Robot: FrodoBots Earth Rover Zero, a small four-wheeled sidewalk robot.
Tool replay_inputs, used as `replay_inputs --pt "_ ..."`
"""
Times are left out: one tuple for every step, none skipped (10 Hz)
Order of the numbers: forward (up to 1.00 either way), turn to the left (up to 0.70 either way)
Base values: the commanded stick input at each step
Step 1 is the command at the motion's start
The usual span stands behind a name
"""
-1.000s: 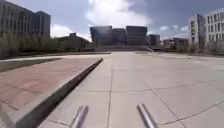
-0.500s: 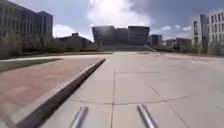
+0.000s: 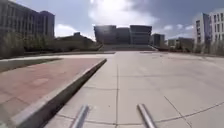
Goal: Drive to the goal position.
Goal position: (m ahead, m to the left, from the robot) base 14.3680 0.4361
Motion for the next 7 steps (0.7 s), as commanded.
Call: replay_inputs --pt "0.7 0.0" --pt "0.7 0.0" --pt "0.7 0.0" --pt "0.7 0.0" --pt "0.7 0.0" --pt "0.7 0.0" --pt "0.7 0.0"
